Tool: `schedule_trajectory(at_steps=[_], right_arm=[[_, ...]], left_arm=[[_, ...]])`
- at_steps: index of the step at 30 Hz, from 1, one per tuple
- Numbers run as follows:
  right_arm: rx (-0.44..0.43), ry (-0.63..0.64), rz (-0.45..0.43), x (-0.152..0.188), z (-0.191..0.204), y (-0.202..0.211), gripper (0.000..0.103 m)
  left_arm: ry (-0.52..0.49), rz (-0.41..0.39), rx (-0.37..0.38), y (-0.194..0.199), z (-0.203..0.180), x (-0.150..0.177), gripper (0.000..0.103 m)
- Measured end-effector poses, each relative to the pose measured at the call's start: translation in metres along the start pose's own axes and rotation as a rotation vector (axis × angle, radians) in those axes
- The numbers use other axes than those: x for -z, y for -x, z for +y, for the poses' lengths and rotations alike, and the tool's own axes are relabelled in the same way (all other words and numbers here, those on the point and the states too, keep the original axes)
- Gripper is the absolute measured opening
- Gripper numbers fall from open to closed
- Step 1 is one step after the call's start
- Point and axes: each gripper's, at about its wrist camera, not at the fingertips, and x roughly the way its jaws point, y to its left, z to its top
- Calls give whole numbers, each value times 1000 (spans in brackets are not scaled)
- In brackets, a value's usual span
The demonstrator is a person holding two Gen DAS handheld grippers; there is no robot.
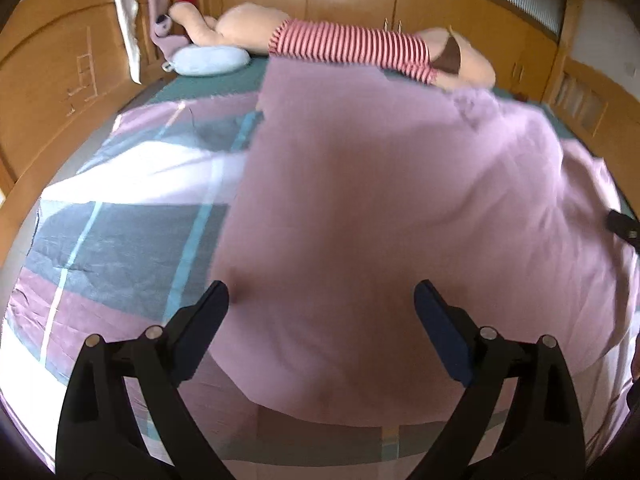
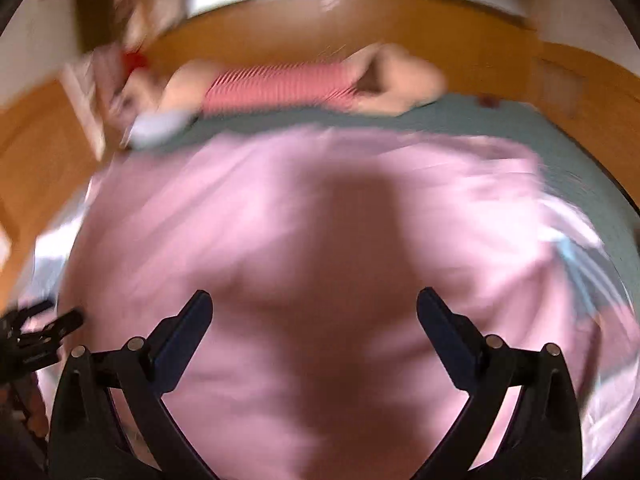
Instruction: Fold large clothes
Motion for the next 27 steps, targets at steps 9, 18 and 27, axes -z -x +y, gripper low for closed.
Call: schedule_trajectory(at_steps=[9,18,27], right_arm=[[66,-55,44,-38,6,-80,102],[226,-334,-193,-30,-88,-11,102],[254,-107,-311,65,-49,125,102]], left_arm=[[-8,16,-14,-9,0,7,101],[11,47,-11,-9,2,8,101],[-41,-117,-4,50,-24,11,101]])
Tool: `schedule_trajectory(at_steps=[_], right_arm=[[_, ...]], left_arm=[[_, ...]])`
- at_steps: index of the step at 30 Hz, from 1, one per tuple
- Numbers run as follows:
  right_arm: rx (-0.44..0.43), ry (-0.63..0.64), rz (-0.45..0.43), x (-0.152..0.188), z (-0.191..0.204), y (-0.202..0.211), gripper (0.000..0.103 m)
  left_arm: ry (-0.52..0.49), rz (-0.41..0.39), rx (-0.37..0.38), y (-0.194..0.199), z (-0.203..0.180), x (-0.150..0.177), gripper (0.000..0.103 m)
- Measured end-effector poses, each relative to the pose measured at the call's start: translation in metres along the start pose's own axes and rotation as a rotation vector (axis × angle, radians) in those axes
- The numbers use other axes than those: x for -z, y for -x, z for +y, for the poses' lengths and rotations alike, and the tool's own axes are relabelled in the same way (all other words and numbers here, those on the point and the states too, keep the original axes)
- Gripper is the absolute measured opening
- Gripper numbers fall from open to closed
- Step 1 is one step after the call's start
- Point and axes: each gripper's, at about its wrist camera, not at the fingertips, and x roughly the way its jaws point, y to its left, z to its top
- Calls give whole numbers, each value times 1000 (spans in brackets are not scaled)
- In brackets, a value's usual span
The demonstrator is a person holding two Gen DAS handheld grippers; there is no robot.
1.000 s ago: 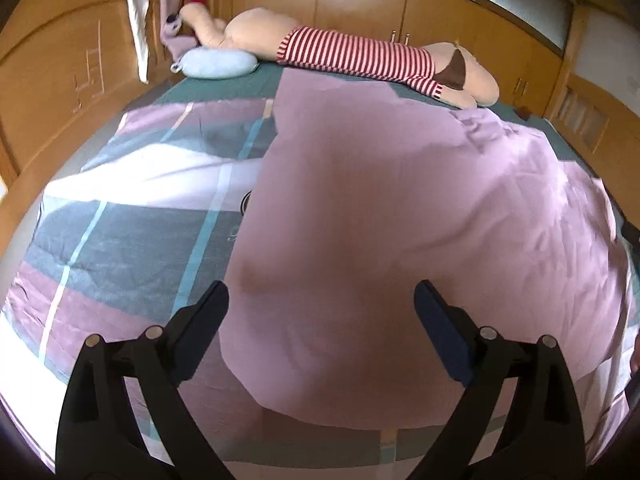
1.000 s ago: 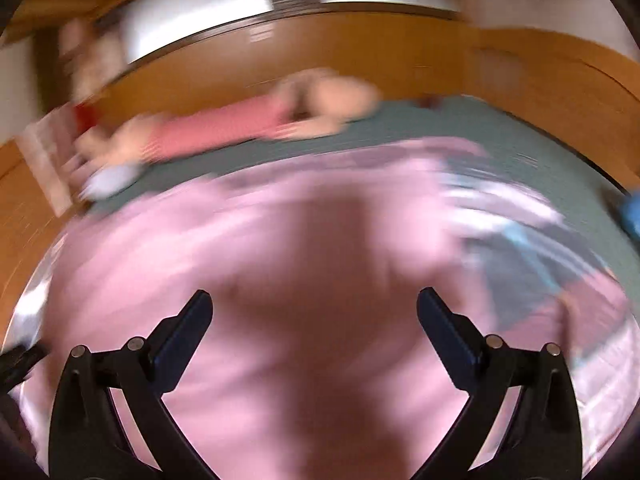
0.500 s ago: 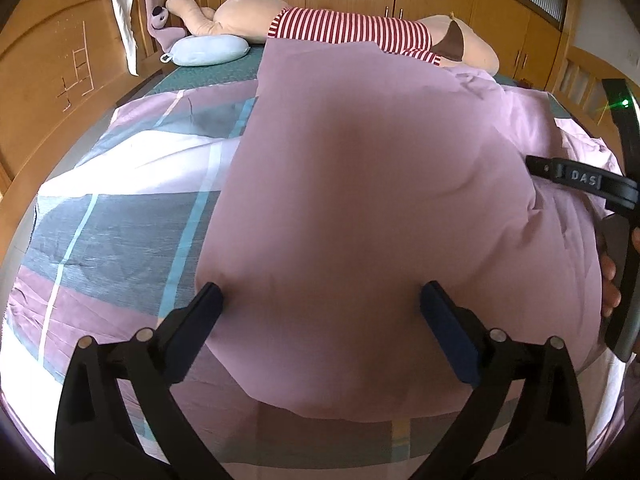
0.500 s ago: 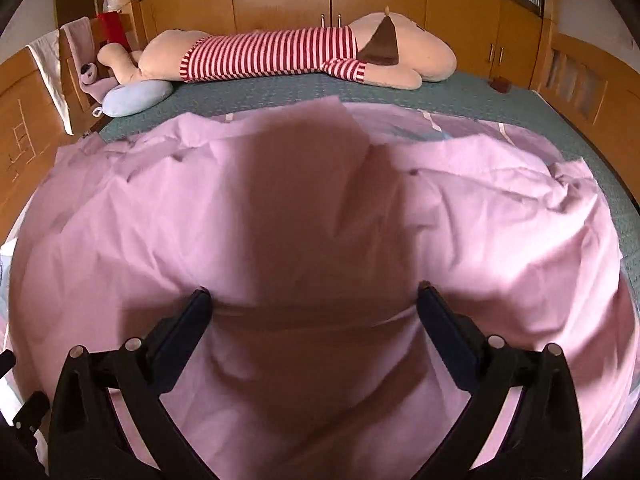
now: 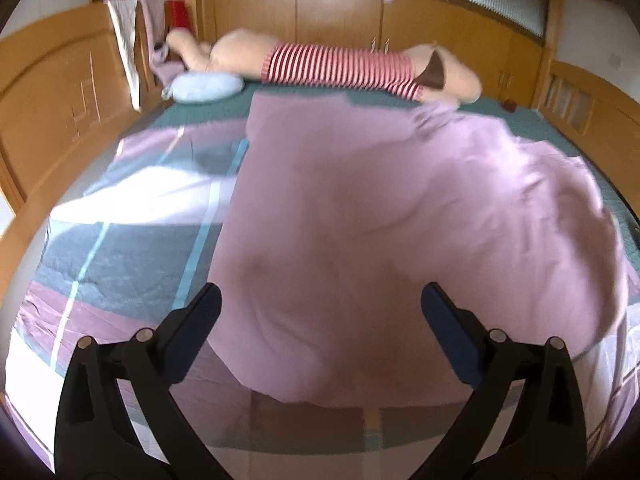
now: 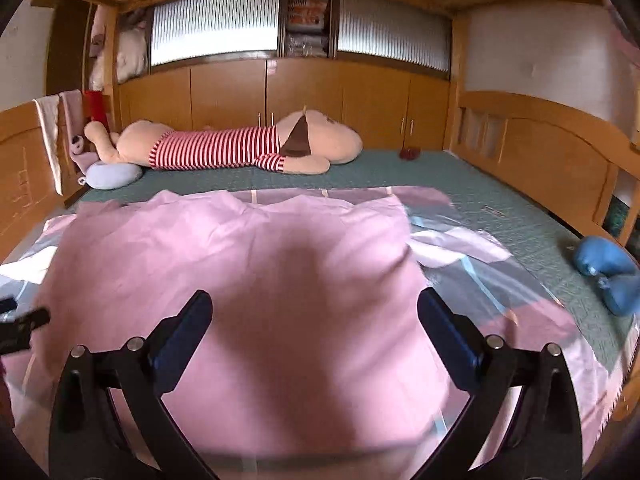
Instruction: Fold large clothes
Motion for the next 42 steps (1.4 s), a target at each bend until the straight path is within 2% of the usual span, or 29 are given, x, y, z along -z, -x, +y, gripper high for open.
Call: schedule_trajectory(at_steps=[3,6,9,12,14,20,25,28,34,42], right_arm=[[-18,-46,17,10,-1,18,102],[-94,-89,86,6,7,30,102],[-87,-95,61,2,17,46,102],[-70,-61,49,-3,35,62,102],[-75,-39,31,-1,44,73,102],[-23,8,-35,11,60,92,102],[26,42,-93,22,69,97,102],[45,46,-120,24,73,99,102],[38,-9,-121,20,76,94,102],[48,5,-128,21,82,92,102]], left_arm=[[-46,-41,-13,30,-19,13,101],[-81,-53,-11,53,-33,22,101],[-109,-99,12,81,-45,25,101],[-130,-160,-29,106,-54,31,101],[-126,-173,-57,120,-56,35,101],[-90,-202,-42,151,-56,39,101],[-56,-198,-2,158,-52,40,101],[-71,-201,-34,155,-51,41,101],[-60,-187,-40,151,-44,43,101],[-59,-191,-39,152,-42,44,101]])
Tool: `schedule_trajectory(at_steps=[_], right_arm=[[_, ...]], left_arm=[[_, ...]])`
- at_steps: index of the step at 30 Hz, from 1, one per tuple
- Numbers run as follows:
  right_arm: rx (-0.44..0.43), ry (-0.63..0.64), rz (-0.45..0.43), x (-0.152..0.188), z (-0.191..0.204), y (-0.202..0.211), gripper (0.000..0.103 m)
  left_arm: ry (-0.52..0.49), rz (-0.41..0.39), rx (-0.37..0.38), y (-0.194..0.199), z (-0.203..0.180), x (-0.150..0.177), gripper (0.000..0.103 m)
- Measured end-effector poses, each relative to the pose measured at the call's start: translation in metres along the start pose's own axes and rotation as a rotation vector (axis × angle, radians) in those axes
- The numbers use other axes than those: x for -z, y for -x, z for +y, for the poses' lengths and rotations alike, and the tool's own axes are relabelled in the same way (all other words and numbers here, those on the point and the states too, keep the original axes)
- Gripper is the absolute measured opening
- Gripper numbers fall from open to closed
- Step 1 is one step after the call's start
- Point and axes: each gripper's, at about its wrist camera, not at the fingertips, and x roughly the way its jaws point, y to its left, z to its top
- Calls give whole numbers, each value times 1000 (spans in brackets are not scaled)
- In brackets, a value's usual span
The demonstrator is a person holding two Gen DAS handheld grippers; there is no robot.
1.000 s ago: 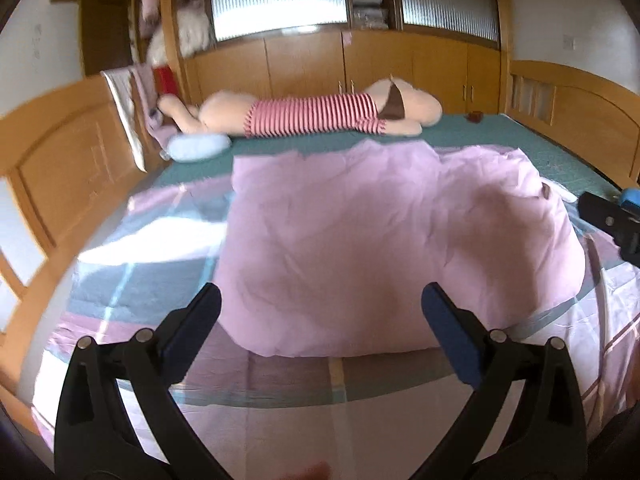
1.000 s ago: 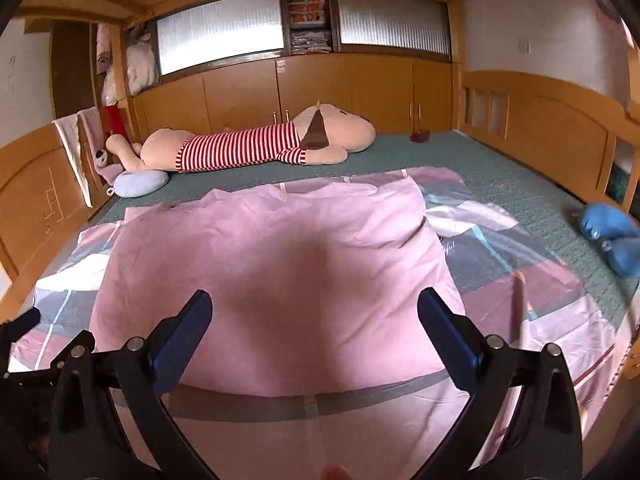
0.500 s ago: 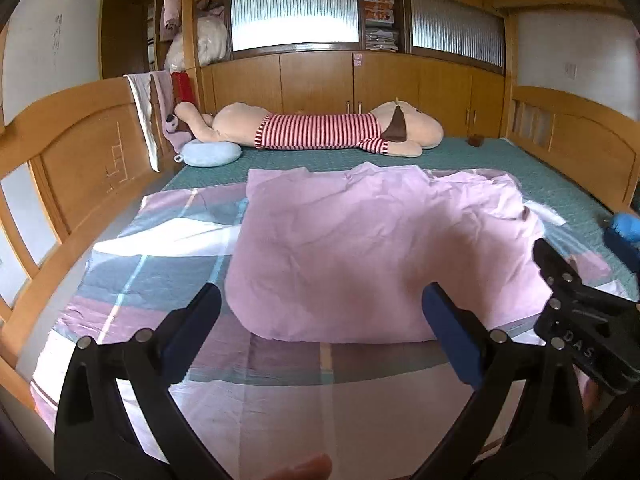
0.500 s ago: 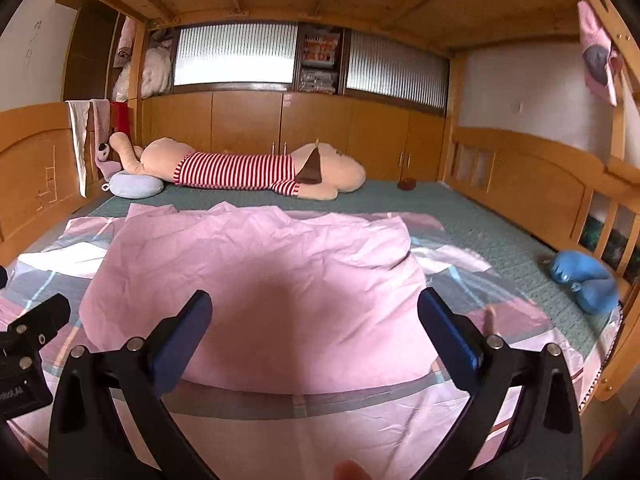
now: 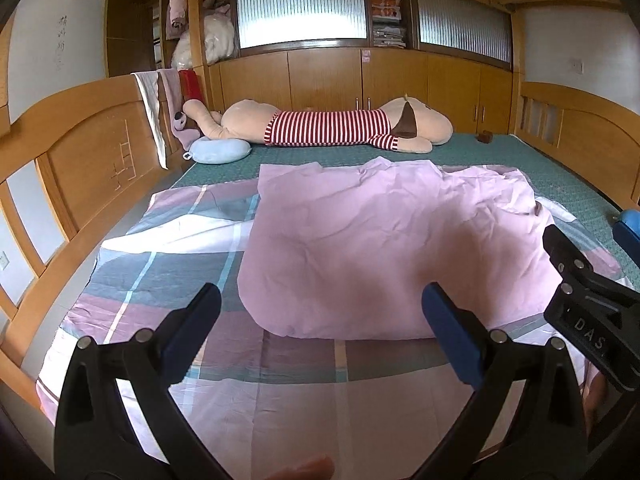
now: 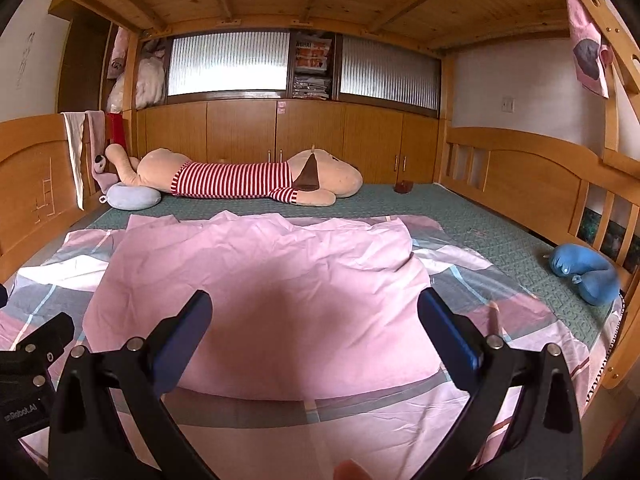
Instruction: Fold large clothes
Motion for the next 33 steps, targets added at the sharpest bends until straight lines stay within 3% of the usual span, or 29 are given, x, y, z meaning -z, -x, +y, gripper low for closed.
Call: schedule_trajectory(at_steps=[33], right_arm=[[-14,24,16,8,5,-1,102]], left_arm=[[-18,23,15,-5,-8,4,101]])
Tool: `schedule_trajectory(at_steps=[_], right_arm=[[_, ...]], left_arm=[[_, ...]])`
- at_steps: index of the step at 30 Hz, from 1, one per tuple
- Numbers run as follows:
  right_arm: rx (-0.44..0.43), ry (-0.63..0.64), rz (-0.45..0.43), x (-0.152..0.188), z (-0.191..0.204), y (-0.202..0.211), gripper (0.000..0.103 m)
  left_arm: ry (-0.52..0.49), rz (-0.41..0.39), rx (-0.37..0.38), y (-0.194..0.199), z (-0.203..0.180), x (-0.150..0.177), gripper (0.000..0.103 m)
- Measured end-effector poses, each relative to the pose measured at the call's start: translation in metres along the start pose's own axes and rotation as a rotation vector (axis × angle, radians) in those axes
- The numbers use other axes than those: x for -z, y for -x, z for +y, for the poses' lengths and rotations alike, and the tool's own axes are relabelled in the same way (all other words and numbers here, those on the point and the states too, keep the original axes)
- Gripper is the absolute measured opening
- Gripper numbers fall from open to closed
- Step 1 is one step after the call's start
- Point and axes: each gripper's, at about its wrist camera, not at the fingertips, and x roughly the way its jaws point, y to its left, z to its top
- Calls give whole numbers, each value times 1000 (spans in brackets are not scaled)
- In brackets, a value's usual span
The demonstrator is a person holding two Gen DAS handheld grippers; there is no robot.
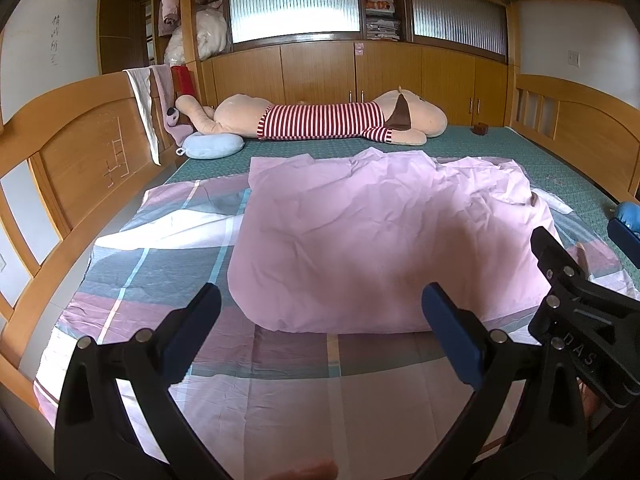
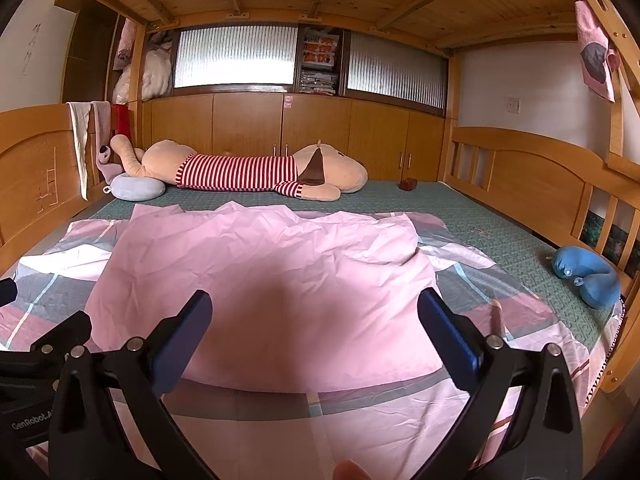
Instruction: Fold large clothes
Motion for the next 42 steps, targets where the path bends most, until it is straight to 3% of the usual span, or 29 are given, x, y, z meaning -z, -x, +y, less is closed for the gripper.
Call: schedule_trajectory(at_steps=[42], right_arm=[[6,6,19,1,-9,-5,102]], left_arm=[[-17,3,10,-5,-10,4,101]])
